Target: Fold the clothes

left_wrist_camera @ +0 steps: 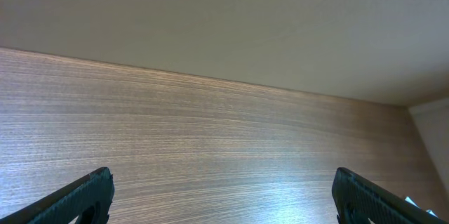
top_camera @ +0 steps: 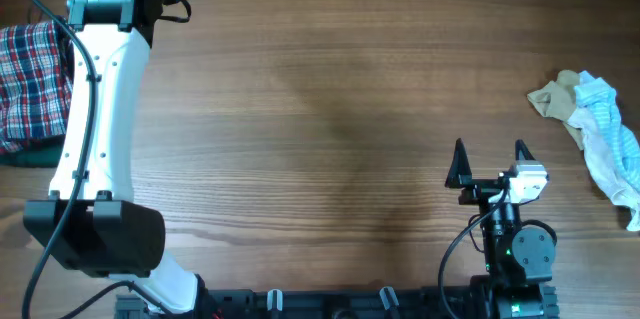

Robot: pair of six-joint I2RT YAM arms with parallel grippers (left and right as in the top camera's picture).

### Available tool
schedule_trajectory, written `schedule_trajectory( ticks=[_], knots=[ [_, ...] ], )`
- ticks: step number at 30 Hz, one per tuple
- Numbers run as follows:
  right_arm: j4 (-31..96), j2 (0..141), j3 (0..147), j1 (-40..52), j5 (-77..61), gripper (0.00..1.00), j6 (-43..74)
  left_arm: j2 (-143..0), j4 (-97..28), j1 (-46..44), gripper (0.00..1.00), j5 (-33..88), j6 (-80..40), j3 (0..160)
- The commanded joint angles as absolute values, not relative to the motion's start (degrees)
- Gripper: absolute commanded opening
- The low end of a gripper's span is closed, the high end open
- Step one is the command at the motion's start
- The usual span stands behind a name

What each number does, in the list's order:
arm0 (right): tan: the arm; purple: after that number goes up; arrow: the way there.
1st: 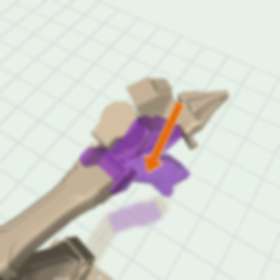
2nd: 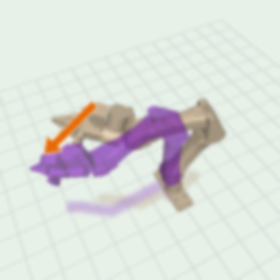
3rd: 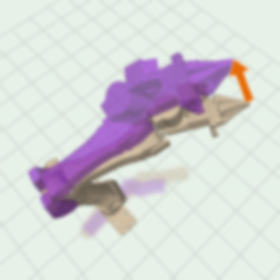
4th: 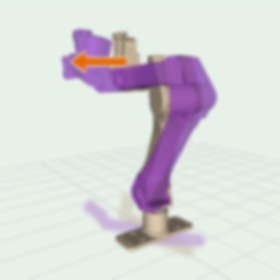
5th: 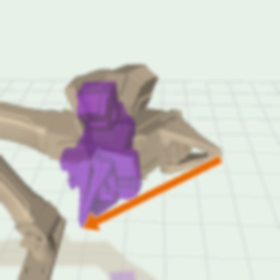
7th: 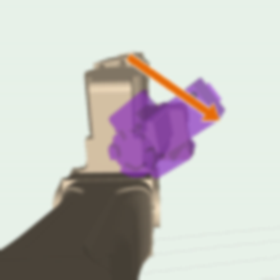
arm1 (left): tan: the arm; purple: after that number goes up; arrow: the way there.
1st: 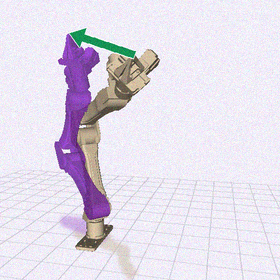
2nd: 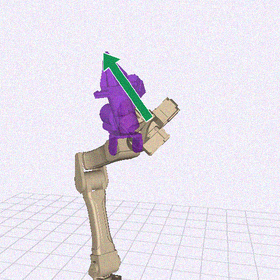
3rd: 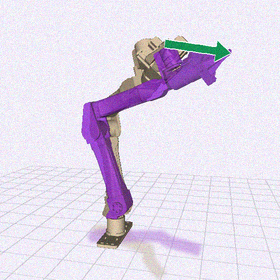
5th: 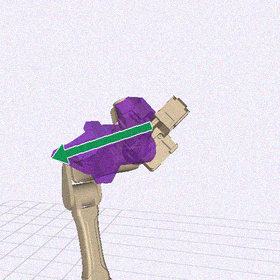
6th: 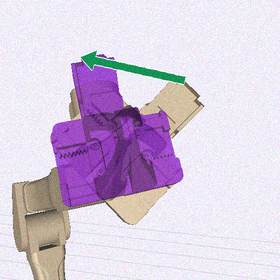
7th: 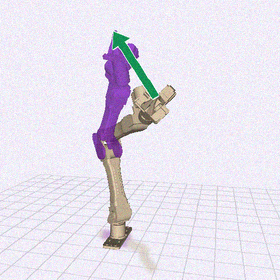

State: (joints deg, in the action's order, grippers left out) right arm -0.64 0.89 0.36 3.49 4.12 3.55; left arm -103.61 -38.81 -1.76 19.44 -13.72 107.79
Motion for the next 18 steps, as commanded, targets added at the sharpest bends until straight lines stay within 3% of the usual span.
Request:
schedule_trajectory(
  ticks=[1, 11, 18],
  knots=[
    [-0.8, 0.3, 0.3, 3.5, 3.8, 1.00, 3.0, -103.1, -38.6, -1.7, 1.00, 19.9, -14.2, 107.9],
    [-0.8, 0.3, 0.3, 3.5, 3.8, 1.00, 3.0, -101.4, -38.9, -1.0, 1.00, 19.9, -14.2, 107.6],
    [-0.8, 0.3, 0.3, 3.5, 3.8, 1.00, 3.0, -90.7, -44.6, -2.0, 1.00, 18.2, -13.8, 99.9]
  ],
)
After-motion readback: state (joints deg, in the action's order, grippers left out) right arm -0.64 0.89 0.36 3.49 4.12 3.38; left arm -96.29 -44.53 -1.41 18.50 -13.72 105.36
